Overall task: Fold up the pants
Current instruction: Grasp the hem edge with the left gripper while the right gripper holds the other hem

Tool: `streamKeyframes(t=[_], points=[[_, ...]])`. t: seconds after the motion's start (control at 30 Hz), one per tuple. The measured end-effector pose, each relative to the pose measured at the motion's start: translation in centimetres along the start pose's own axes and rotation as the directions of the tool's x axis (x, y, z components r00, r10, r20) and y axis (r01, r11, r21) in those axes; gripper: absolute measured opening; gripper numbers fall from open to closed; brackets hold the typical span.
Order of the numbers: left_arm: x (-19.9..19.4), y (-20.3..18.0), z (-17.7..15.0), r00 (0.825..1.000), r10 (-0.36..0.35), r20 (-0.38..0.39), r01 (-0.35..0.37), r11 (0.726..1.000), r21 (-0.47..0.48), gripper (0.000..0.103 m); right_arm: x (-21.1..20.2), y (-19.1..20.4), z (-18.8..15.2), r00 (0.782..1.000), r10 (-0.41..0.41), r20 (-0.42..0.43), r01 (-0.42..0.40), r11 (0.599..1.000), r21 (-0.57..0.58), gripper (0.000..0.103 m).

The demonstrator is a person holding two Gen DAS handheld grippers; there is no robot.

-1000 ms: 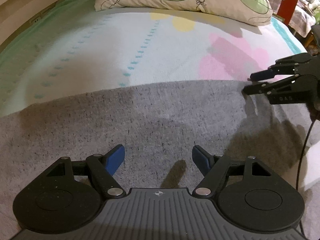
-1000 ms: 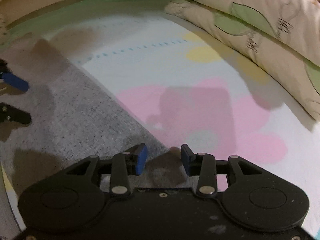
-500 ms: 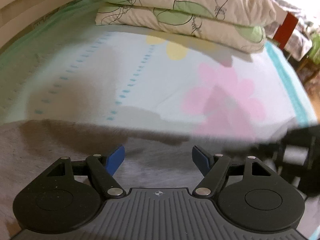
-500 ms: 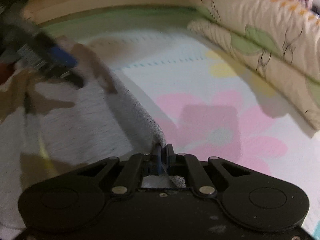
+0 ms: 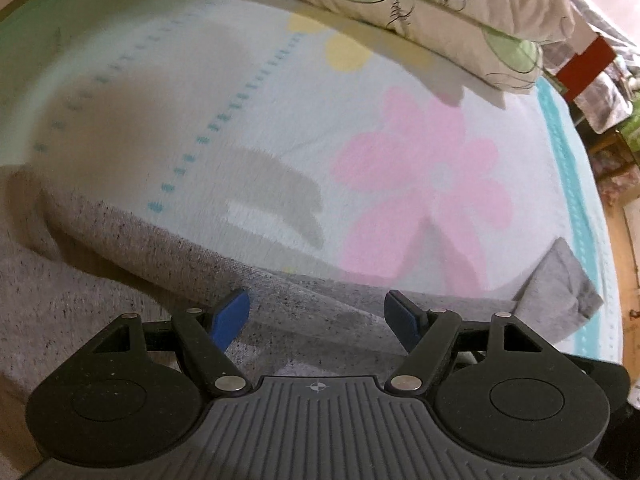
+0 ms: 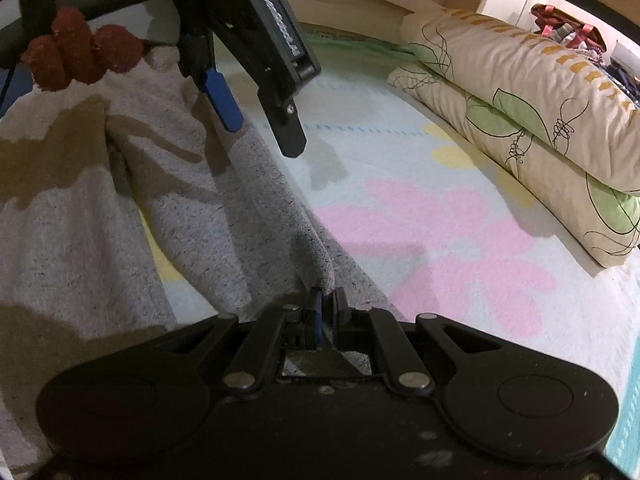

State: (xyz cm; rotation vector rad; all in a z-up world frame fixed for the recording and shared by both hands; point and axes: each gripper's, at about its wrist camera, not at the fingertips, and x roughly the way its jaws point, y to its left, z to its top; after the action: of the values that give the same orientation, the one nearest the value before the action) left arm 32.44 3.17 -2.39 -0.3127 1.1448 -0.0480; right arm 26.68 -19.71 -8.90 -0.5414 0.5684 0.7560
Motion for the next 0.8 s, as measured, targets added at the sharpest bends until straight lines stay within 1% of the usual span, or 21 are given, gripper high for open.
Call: streamKeyframes(t=[0.17, 0.2, 0.23, 0.27, 0.3, 0.33, 0.37, 0.4, 0.43, 0.5, 0.57, 0.7, 0.8], points=[[1.6, 0.5, 0.1, 0.999, -0.001, -0.033, -0.001, 0.999, -0.053, 0.073, -0.1, 0.4, -0.3, 1.000, -0.012, 0.015, 0.012, 1.000, -0.009, 0.006], [2.0, 0.5, 0.1, 0.999, 0.003, -0.045, -0.006, 0.998, -0.061, 0.073, -0.2, 0.6, -0.6, 1.000, -0.016, 0.018, 0.016, 1.000, -0.019, 0.006], [2.4, 0.5, 0.0, 0.999, 0.006, -0.054, -0.009, 0.998, -0.066, 0.070, -0.5, 0.9, -0.7, 1.000, -0.017, 0.018, 0.017, 0.999, -0.030, 0.006], [2.7, 0.6, -0.1, 0.998, 0.006, -0.061, -0.011, 0.997, -0.075, 0.054, -0.3, 1.0, -0.8, 1.000, -0.014, 0.015, 0.014, 0.999, -0.036, 0.006], [2.9, 0.7, -0.2, 0.997, 0.011, -0.070, -0.017, 0.996, -0.090, 0.044, -0.4, 1.2, -0.9, 1.000, -0.015, 0.016, 0.016, 0.999, -0.038, 0.006], [3.0, 0.9, -0.5, 0.997, 0.004, -0.073, -0.012, 0.993, -0.115, 0.024, -0.4, 1.5, -1.1, 1.000, -0.018, 0.020, 0.019, 0.999, -0.040, 0.006], [2.8, 1.2, -0.8, 0.998, -0.023, -0.063, 0.014, 0.991, -0.137, 0.015, -0.6, 1.7, -1.2, 1.000, -0.018, 0.023, 0.019, 0.999, -0.037, 0.006], [2.5, 1.4, -1.2, 0.998, -0.052, -0.043, 0.045, 0.987, -0.152, 0.013, -0.7, 1.7, -1.3, 1.000, -0.018, 0.024, 0.019, 0.999, -0.030, 0.006], [2.0, 1.5, -1.7, 0.998, -0.061, -0.019, 0.057, 0.987, -0.148, 0.012, -0.7, 1.8, -1.3, 0.999, -0.023, 0.027, 0.023, 0.999, -0.027, 0.006], [0.8, 1.2, -2.6, 0.998, -0.058, 0.015, 0.059, 0.992, -0.112, 0.011, -0.8, 1.8, -1.4, 0.999, -0.033, 0.034, 0.033, 0.999, -0.017, 0.007], [-0.7, 1.0, -3.8, 0.996, -0.072, 0.053, 0.077, 0.993, -0.089, 0.008, -1.0, 1.8, -1.5, 0.999, -0.034, 0.036, 0.034, 0.999, 0.004, 0.007], [-3.5, 1.3, -6.2, 0.988, -0.116, 0.104, 0.125, 0.989, -0.079, 0.006, -1.8, 1.7, -1.8, 0.997, -0.052, 0.061, 0.050, 0.998, 0.045, 0.007], [-5.6, 1.3, -8.4, 0.982, -0.123, 0.144, 0.133, 0.989, -0.066, 0.004, -2.7, 1.9, -1.9, 0.994, -0.065, 0.088, 0.059, 0.996, 0.064, 0.007]])
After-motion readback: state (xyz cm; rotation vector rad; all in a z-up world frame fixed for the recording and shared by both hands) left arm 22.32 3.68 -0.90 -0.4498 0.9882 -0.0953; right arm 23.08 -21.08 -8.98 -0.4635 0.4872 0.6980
